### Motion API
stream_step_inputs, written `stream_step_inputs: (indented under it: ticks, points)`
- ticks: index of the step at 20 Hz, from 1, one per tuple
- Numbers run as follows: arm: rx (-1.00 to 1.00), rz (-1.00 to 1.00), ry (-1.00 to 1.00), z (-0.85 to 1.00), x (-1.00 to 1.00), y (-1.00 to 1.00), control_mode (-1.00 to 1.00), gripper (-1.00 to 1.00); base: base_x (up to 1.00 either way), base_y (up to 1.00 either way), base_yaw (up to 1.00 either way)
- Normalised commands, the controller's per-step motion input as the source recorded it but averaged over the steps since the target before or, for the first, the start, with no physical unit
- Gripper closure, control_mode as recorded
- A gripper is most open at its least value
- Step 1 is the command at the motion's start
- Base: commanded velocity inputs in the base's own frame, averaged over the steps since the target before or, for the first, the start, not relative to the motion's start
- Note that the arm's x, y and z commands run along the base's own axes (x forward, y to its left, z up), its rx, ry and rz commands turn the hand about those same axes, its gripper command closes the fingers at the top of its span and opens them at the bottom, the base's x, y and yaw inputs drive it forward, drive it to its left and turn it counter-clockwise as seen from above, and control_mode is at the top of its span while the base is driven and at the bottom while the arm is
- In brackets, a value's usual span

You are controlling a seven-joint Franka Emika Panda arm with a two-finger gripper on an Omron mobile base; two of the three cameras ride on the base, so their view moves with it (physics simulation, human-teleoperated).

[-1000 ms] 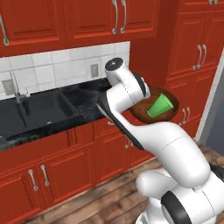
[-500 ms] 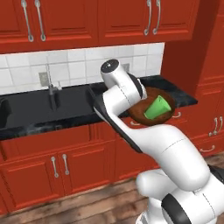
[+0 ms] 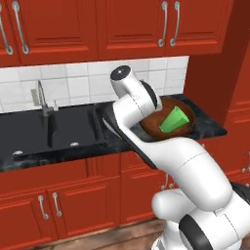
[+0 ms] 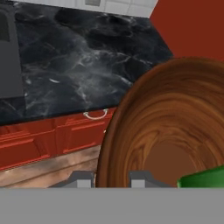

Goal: Place the cup inside the bowl on the dining table and move the bowl to any counter.

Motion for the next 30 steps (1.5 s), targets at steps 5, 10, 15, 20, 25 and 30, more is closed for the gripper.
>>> stream_step_inputs:
  ticks: [5,10,15,20,25,30]
  points:
    - [0.0,0.0,0.0,0.0,0.0,0.0,1.0,1.0,0.31,-0.58,0.12]
    - [0.0,0.0,0.0,0.0,0.0,0.0,1.0,1.0,0.74,-0.44,0.09]
    - [0.0,0.0,0.0,0.0,0.0,0.0,1.0,1.0,0.51,-0.2,0.01]
    - [0.0,0.0,0.0,0.0,0.0,0.0,1.0,1.0,0.0,0.0,0.0]
    - [0.0,0.0,0.0,0.0,0.0,0.0,1.0,1.0,0.0,0.0,0.0]
    - [0.0,0.0,0.0,0.0,0.0,0.0,1.0,1.0,0.0,0.0,0.0]
